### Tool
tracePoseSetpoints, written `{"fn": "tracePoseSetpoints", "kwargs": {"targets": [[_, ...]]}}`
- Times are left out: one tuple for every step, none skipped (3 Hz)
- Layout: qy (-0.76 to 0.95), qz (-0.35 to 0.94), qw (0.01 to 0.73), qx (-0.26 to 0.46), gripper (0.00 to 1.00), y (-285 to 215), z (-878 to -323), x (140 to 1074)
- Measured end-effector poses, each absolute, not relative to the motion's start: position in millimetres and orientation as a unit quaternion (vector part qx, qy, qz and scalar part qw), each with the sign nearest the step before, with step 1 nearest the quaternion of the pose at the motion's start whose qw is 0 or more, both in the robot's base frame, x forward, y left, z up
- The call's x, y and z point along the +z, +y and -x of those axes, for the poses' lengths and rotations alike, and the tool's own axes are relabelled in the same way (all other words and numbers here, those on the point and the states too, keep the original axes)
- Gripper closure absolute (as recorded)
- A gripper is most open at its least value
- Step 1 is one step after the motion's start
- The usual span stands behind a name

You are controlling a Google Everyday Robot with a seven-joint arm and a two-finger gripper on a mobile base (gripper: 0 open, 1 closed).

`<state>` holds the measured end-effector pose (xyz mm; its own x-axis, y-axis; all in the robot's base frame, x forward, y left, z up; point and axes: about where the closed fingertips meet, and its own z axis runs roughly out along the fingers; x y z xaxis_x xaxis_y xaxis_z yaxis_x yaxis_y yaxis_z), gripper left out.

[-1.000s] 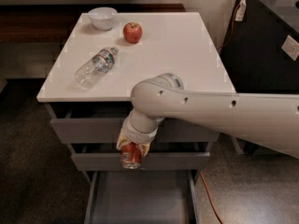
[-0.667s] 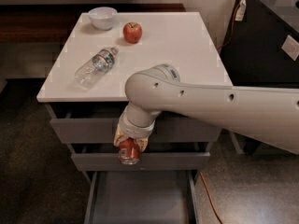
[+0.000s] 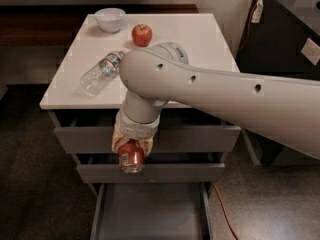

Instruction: Pick coke can from bottom drawer and place on counter

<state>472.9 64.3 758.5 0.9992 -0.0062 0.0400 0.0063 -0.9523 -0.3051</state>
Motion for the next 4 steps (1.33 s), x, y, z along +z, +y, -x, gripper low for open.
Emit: {"fn": "tracePoseSetpoints", "kwargs": {"targets": [[-0.001, 0.987, 0.158, -0.021, 1.00, 63, -473, 762], [-0.002, 0.985, 0.170, -0.027, 1.00, 53, -474, 778], [-0.008, 0.984, 0.177, -0.037, 1.00, 40, -477, 800], [-0.014, 0.983, 0.178, -0.050, 1.00, 26, -484, 821]]}}
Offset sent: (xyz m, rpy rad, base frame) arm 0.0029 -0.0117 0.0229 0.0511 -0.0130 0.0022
